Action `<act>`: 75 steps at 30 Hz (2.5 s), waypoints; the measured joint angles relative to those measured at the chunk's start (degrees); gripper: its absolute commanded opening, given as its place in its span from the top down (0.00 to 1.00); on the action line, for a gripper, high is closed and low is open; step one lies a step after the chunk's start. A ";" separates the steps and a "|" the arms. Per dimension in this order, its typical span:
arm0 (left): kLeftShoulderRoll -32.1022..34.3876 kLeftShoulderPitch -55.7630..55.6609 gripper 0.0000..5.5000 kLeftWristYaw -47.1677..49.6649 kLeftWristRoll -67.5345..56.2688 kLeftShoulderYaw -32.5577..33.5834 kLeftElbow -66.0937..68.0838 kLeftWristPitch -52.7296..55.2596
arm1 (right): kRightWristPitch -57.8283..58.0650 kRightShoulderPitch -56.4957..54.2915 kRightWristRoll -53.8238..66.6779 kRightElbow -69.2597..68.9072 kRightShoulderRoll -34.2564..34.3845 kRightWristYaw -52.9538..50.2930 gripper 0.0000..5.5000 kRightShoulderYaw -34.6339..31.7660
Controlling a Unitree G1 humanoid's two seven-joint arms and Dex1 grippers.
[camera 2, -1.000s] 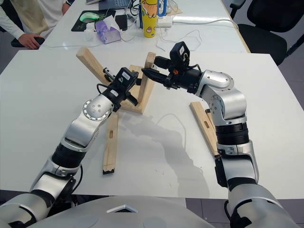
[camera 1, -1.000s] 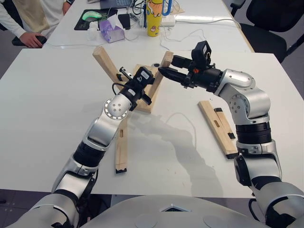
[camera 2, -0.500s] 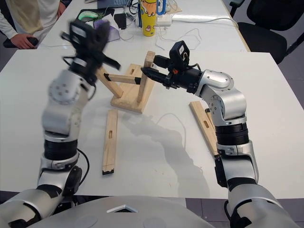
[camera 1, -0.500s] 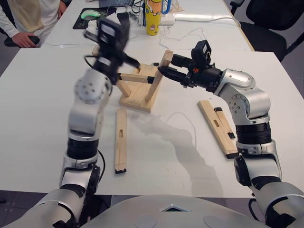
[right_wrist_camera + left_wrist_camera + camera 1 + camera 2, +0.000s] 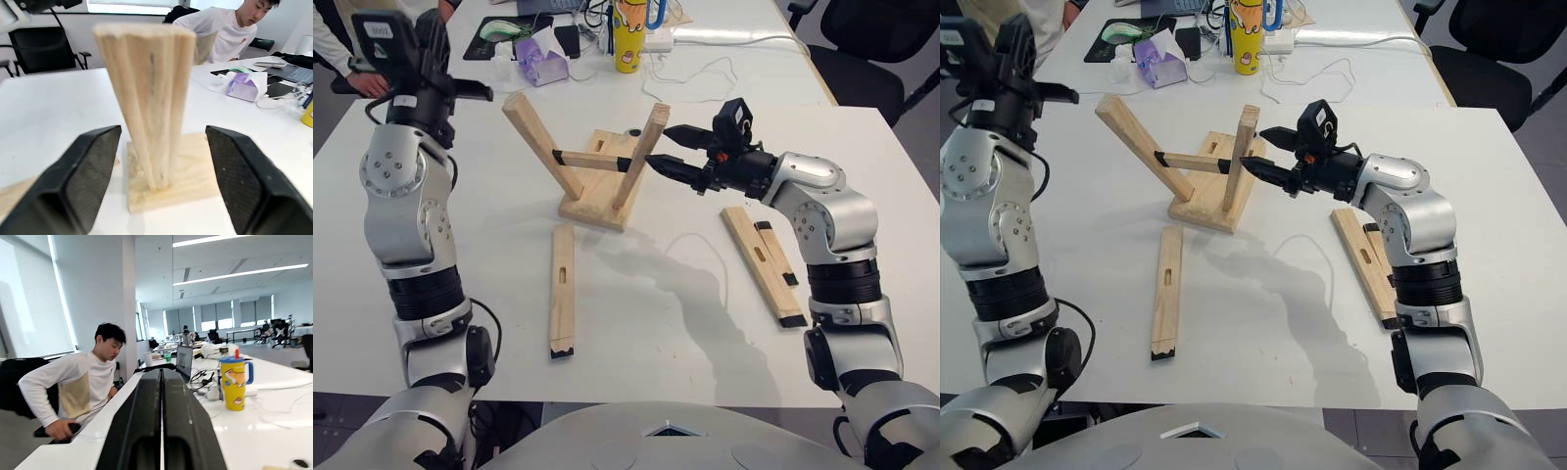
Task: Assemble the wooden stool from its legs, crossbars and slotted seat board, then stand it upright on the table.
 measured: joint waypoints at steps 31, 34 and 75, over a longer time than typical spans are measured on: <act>-8.74 4.51 1.00 -7.21 15.59 -25.13 14.66 -9.93 | -1.86 12.17 -20.65 -1.83 17.34 -42.32 1.00 -4.72; -8.24 8.39 1.00 -4.06 15.63 -21.78 12.45 -7.18 | -1.42 15.08 -20.64 -3.01 14.94 -42.52 1.00 -7.43; -12.54 13.84 1.00 8.96 13.55 -16.62 -3.85 11.71 | 6.19 18.26 -20.40 -11.91 17.09 -53.57 1.00 -14.89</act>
